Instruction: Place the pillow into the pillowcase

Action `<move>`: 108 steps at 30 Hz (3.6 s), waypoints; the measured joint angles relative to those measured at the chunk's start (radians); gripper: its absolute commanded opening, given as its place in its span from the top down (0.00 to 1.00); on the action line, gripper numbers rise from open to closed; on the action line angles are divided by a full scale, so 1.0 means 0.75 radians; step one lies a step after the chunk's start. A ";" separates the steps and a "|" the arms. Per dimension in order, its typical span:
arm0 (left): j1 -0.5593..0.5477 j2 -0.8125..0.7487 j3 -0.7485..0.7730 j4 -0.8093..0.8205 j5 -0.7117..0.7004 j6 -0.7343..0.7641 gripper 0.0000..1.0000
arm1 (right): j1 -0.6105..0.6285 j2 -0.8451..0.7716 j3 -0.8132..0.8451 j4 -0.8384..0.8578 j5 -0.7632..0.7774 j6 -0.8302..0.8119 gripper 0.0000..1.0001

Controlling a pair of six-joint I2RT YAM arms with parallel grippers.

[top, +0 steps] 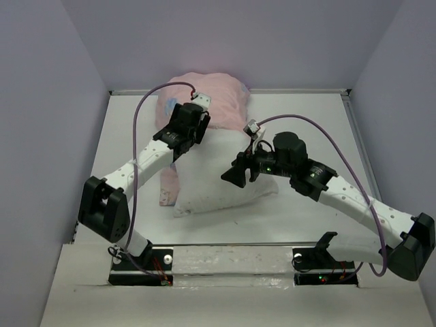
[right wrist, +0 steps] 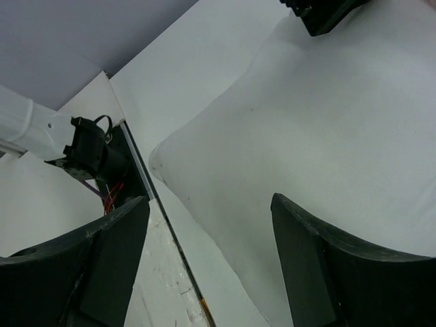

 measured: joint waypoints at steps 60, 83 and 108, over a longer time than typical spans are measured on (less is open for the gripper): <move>-0.172 -0.670 -0.397 0.224 0.575 -0.838 1.00 | 0.176 0.495 -0.228 0.711 0.810 -0.069 1.00; -0.462 -0.509 -0.402 0.626 0.595 -1.052 1.00 | -0.115 0.854 -0.077 1.709 0.246 0.633 1.00; -0.556 -0.856 -0.525 0.368 0.409 -1.152 0.84 | 0.071 0.412 -0.160 0.771 0.627 0.129 0.44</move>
